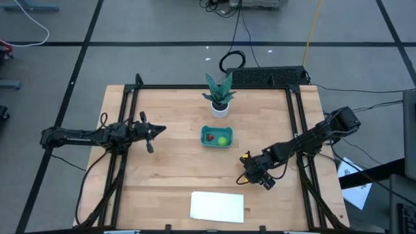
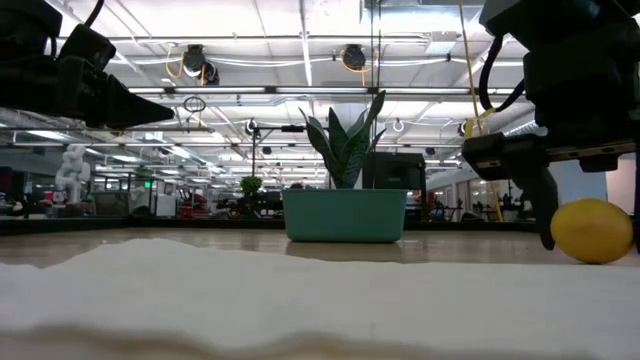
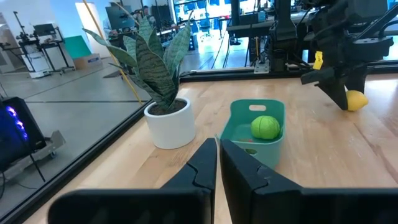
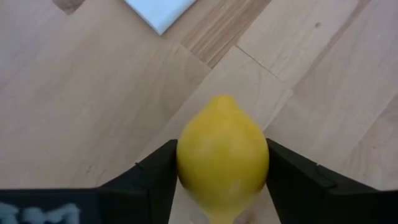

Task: Pick and placing Produce into tupperware
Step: Put the yellow lemon into the green bin

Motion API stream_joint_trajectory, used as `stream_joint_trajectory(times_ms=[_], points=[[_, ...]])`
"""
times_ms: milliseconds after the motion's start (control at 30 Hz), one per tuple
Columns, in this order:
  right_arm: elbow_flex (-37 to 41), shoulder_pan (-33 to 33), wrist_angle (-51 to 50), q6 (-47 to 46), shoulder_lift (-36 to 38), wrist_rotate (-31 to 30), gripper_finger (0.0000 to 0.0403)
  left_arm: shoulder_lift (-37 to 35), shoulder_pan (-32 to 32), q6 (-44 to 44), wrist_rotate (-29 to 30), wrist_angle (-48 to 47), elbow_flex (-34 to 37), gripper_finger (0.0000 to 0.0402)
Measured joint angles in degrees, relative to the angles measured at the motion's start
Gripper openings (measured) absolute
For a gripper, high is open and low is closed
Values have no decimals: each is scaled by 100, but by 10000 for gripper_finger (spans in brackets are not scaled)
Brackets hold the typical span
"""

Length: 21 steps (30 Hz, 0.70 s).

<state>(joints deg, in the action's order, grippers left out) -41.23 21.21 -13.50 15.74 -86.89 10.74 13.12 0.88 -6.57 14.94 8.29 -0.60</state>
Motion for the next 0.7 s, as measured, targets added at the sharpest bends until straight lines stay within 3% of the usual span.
stream_joint_trajectory(times_ms=[400,700], points=[[-128,-304,-108,-49,494,-11,198,1,0,-5,-2,-1,0,26],[-929,-781,-1218,-103,682,-19,195,-1,-1,-22,2,-37,0,26]])
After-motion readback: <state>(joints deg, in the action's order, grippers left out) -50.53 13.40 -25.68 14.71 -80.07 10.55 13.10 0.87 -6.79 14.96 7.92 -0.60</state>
